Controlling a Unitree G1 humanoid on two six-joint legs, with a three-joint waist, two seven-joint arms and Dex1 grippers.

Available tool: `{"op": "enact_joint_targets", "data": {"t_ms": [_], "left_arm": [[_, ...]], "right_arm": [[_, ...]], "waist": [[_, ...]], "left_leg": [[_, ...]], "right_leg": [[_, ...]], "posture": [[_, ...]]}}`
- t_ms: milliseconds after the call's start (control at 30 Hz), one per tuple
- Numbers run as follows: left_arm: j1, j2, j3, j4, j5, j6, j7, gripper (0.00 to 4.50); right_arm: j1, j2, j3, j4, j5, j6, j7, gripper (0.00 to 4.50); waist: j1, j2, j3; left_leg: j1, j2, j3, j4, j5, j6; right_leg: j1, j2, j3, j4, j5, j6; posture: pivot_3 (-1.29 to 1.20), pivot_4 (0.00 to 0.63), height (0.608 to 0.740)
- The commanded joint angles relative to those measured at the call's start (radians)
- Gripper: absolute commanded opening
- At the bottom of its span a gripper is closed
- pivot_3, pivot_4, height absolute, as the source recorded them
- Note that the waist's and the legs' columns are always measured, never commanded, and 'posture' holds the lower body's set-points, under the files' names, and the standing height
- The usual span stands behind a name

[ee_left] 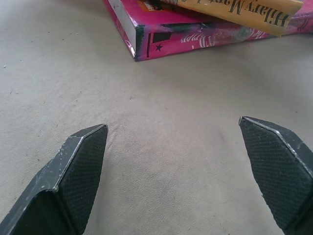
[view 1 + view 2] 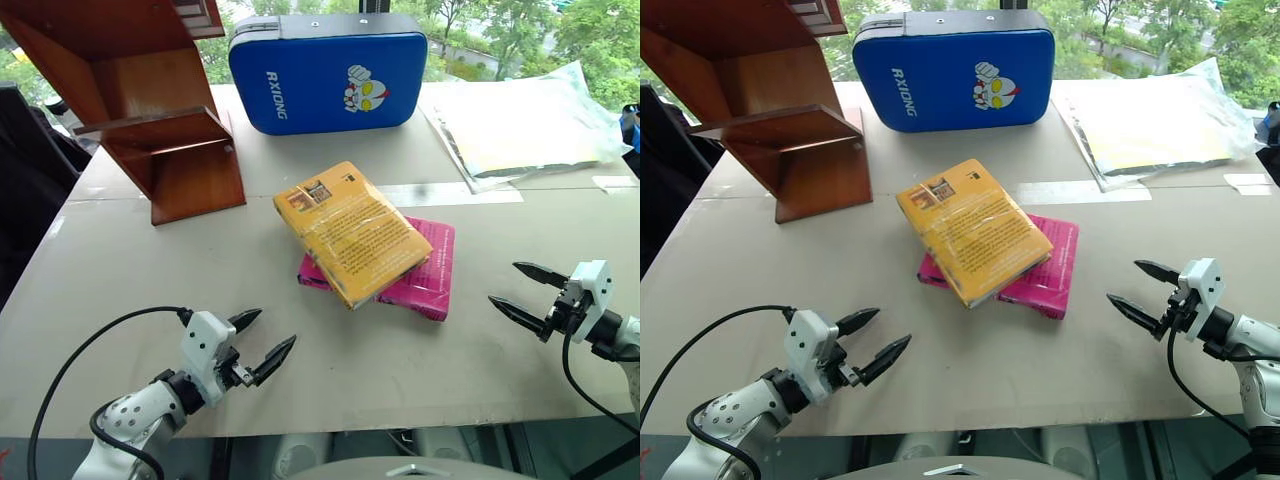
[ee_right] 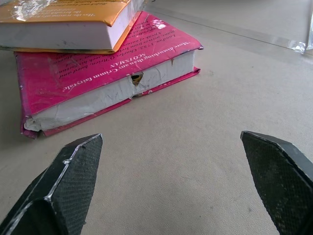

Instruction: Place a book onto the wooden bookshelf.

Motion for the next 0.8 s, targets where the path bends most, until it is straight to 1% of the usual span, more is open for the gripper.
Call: {"op": "enact_joint_targets", "data": {"t_ms": [33, 133, 533, 800], "left_arm": [[0.002, 0.016, 0.033, -0.038, -0.020, 0.000, -0.007, 4.43], [-0.004, 0.028, 0.057, -0.036, -0.041, 0.018, -0.010, 4.43], [-0.036, 0.036, 0.059, -0.035, -0.070, 0.048, -0.024, 4.43], [-0.048, 0.050, 0.083, -0.026, -0.086, 0.049, -0.046, 4.43]], "right_arm": [[-0.004, -0.010, -0.015, 0.011, 0.003, -0.024, 0.020, 4.50], [0.002, -0.005, -0.016, 0.026, 0.006, -0.035, 0.035, 4.50], [-0.008, -0.003, -0.019, 0.042, 0.009, -0.050, 0.045, 4.50], [-0.030, -0.005, -0.014, 0.060, 0.006, -0.055, 0.048, 4.50]], "waist": [[0.000, 0.000, 0.000], [0.000, 0.000, 0.000], [0.000, 0.000, 0.000], [0.000, 0.000, 0.000]], "left_leg": [[0.000, 0.000, 0.000, 0.000, 0.000, 0.000], [0.000, 0.000, 0.000, 0.001, 0.000, 0.000], [0.001, 0.000, 0.001, 0.002, 0.000, 0.000], [0.002, 0.000, 0.001, 0.003, 0.000, 0.000]], "right_leg": [[0.000, 0.000, 0.000, 0.000, 0.000, 0.000], [0.000, 0.000, 0.000, 0.000, 0.000, 0.000], [0.001, 0.001, 0.001, 0.003, 0.000, 0.000], [0.002, 0.001, 0.002, 0.004, 0.001, -0.001]], "posture": [[0.00, 0.150, 0.740], [0.00, 0.150, 0.740], [0.00, 0.150, 0.740], [0.00, 0.150, 0.740]]}}
